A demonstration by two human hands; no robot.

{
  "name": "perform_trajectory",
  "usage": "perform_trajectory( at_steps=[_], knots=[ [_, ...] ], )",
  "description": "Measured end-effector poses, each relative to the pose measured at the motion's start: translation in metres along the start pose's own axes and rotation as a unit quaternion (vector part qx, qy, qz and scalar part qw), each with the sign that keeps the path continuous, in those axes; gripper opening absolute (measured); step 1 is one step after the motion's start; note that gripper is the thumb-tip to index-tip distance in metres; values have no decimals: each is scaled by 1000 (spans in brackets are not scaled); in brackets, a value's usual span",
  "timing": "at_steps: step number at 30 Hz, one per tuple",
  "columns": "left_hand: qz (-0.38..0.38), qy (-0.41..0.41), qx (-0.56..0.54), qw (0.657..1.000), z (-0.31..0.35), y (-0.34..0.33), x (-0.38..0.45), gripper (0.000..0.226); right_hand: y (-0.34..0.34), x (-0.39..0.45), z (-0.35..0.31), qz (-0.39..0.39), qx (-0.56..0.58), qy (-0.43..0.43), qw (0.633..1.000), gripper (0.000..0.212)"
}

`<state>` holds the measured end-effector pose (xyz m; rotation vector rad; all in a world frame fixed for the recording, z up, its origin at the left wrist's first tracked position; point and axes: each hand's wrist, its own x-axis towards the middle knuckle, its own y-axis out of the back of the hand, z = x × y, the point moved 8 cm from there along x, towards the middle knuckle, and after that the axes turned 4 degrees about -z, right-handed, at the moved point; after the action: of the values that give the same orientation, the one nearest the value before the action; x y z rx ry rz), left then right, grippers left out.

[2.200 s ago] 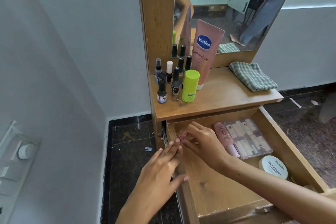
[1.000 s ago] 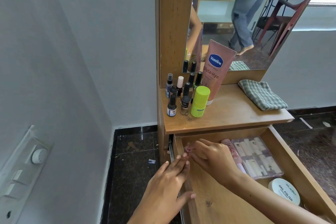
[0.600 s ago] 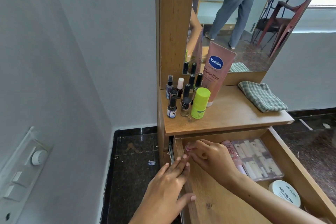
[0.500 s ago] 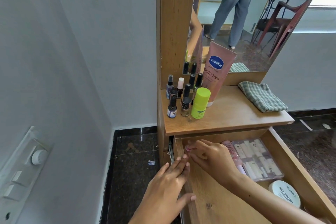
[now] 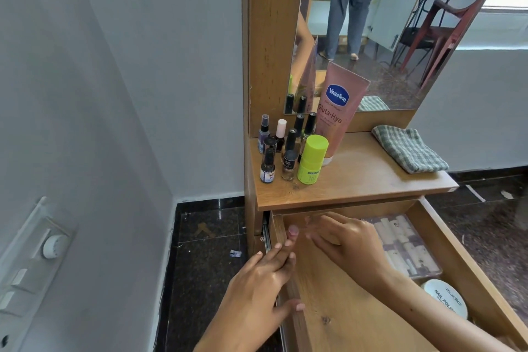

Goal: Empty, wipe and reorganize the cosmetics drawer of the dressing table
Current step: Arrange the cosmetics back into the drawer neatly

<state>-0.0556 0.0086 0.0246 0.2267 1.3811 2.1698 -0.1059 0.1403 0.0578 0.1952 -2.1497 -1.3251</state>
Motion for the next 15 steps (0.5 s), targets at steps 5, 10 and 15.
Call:
perform_trajectory(
  at_steps=[5, 10, 15],
  knots=[
    [41, 13, -26, 999, -3, 17, 4, 72, 16, -7, 2, 16, 0, -11, 1000, 14],
    [-1, 14, 13, 1000, -3, 15, 14, 86, 24, -9, -1, 27, -9, -9, 1000, 11],
    [-10, 18, 23, 1000, -3, 13, 16, 89, 32, -3, -9, 53, 14, 5, 998, 11]
  ],
)
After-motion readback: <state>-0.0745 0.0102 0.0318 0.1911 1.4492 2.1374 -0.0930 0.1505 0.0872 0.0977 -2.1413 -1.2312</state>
